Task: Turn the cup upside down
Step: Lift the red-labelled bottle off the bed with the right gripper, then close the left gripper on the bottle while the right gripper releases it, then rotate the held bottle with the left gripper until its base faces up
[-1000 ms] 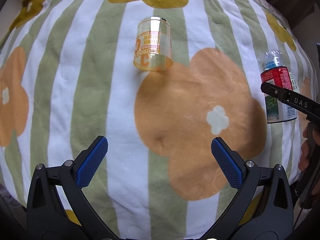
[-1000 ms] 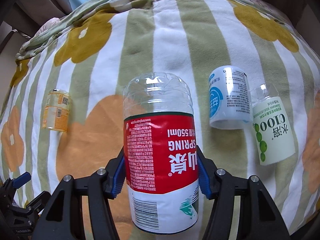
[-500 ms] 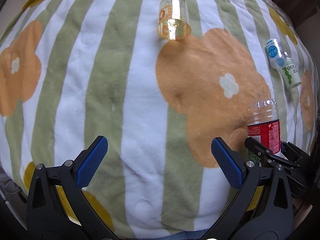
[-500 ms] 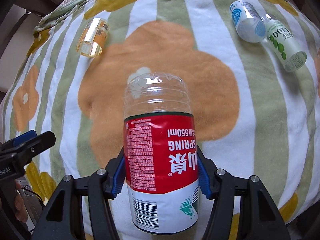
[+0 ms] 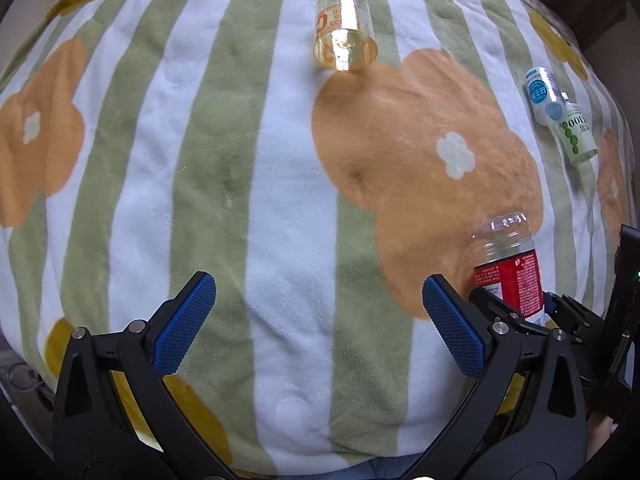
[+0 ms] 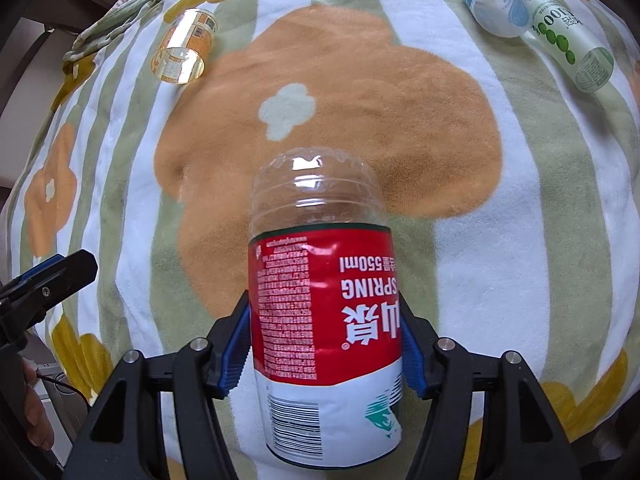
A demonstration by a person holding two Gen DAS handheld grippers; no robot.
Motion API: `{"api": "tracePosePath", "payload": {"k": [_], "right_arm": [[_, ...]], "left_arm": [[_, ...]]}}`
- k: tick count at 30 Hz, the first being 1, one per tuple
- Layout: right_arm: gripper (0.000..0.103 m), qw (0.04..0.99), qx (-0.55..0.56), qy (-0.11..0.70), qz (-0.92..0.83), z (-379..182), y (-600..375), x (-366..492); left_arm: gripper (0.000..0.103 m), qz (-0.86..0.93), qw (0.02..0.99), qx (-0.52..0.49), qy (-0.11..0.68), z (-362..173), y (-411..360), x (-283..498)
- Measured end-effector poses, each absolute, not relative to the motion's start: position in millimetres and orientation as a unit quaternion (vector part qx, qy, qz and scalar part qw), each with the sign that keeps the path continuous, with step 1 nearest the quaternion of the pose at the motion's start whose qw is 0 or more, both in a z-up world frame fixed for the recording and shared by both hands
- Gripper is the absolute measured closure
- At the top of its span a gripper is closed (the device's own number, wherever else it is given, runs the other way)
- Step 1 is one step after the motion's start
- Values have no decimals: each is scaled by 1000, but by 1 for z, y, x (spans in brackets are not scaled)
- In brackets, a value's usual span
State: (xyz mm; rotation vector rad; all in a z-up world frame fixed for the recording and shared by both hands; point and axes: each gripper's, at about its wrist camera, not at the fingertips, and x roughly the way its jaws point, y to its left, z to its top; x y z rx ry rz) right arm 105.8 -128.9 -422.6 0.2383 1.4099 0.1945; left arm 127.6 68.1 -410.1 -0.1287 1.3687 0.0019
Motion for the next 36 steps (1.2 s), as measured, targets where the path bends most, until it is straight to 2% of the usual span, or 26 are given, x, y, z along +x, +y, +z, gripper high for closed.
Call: {"api": "tracePosePath", "payload": {"k": [1,2,3,9,13,21,28,29,30,33,36], "right_arm": [[24,755,110,641,86,-420,-130,103],[12,759,110,636,82,-417,-133,100],[9,763,108,632,80,-413,-136,97],[8,767,132,621,87,-389,-167,67],[8,770,133,619,81,-373,-185,50],[8,771,109,622,86,-356,-222,28],[8,788,147,595,59,-350,-259,21],[8,788,151,595,56,-351,-261,20],[8,788,154,594,51,-352,-265,19],[8,785,167,595,47,-356,-275,15],[8,782,175,597,43,-360,-281,12]], "left_arm": [[0,-3,774,-58,631,-408,66,129],[0,-6,774,-56,630,-404,63,131],[0,-10,775,-54,629,-401,59,132],[0,-56,766,-46,639,-381,21,145],[0,-83,733,-26,674,-385,-22,159],[0,-104,650,-9,753,-432,-82,177],[1,-76,603,-1,794,-481,-98,180],[6,-77,601,-2,795,-485,-100,179],[19,-76,600,-5,797,-488,-100,178],[39,-80,588,-32,804,-497,-99,174],[44,-86,594,-31,799,-495,-100,169]]}}
